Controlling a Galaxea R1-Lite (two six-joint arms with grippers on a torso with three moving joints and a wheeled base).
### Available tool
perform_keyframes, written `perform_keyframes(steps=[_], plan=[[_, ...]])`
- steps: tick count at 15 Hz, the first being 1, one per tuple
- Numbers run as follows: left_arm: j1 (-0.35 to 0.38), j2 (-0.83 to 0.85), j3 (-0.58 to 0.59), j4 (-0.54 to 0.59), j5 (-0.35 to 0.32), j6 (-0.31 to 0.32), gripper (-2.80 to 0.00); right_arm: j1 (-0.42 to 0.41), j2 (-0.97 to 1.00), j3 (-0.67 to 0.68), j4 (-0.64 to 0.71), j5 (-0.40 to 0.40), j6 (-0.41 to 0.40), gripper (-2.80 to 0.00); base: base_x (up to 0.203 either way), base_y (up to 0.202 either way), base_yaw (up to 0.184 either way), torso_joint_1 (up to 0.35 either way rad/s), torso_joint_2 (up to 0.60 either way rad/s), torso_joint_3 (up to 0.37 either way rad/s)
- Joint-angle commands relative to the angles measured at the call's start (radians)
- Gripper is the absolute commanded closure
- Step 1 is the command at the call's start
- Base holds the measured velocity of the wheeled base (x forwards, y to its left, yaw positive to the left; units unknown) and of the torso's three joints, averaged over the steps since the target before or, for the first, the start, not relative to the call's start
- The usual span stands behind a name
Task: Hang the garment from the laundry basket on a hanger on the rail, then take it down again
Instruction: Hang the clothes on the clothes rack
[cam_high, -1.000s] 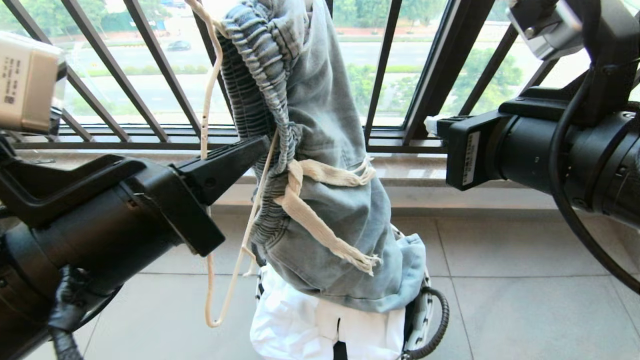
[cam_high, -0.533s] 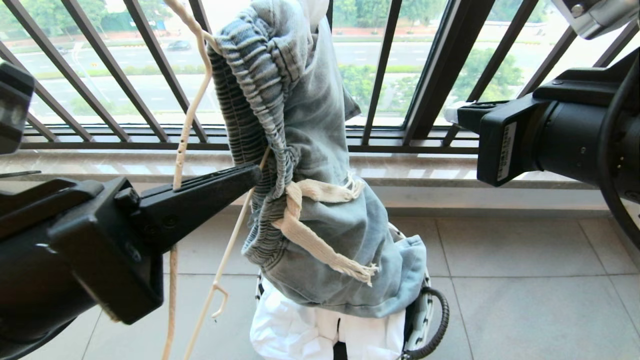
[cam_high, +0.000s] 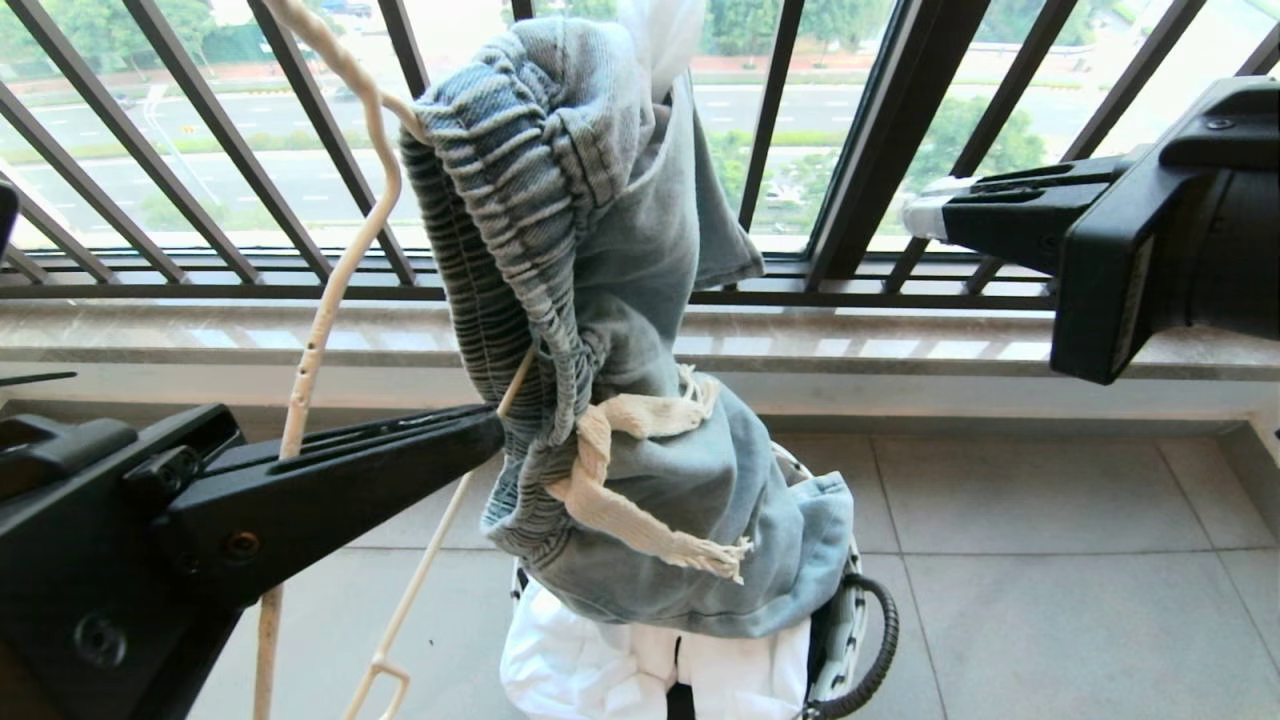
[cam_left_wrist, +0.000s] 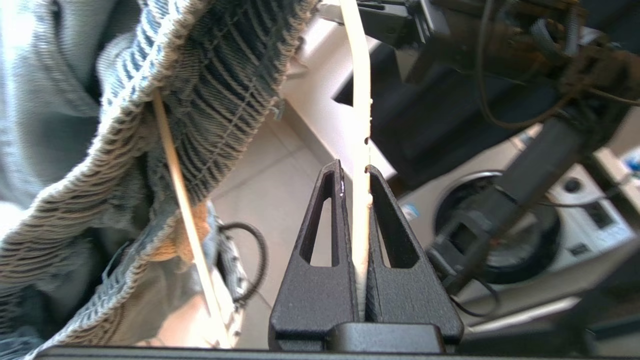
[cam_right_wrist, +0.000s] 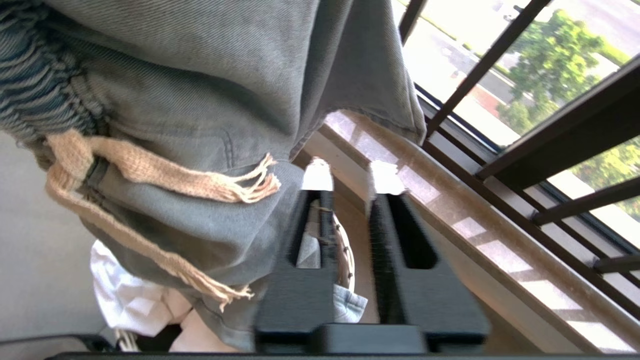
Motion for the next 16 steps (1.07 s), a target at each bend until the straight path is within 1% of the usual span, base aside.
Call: perform_keyframes(steps=[1,4,7,8,10,12,13,16], plan=[[0.000,-0.024,0.004,0.002,-0.039,-0.008,0.00,-0.001,-0.036,-0.030,0.087,0.064,-0.022,-2.80,0.000,0.000,0.000,0.000,0.00,0.000],[0.001,-0.025,0.034,0.004,-0.106,-0.008,0.00,-0.001,-0.050,-0.081,0.168,0.134,-0.037,-2.80,0.000,0.000,0.000,0.000,0.00,0.000],[0.001,-0.040,0.048,0.010,-0.161,-0.010,0.00,-0.001,-0.035,-0.201,0.279,0.243,-0.043,-2.80,0.000,0.000,0.000,0.000,0.00,0.000],[0.000,-0.046,0.047,0.031,-0.167,-0.010,0.00,-0.001,-0.022,-0.244,0.319,0.276,-0.051,-2.80,0.000,0.000,0.000,0.000,0.00,0.000],[0.001,-0.068,0.025,0.140,-0.212,-0.010,0.00,-0.001,0.018,-0.313,0.406,0.328,-0.074,-2.80,0.000,0.000,0.000,0.000,0.00,0.000],[0.001,-0.084,0.004,0.225,-0.259,-0.009,0.00,-0.002,0.040,-0.323,0.442,0.367,-0.101,-2.80,0.000,0.000,0.000,0.000,0.00,0.000],[0.001,-0.088,0.002,0.244,-0.283,-0.010,0.00,-0.005,0.044,-0.322,0.444,0.393,-0.106,-2.80,0.000,0.000,0.000,0.000,0.00,0.000],[0.003,-0.099,0.005,0.253,-0.331,-0.010,0.00,-0.006,0.048,-0.314,0.464,0.481,-0.139,-2.80,0.000,0.000,0.000,0.000,0.00,0.000]])
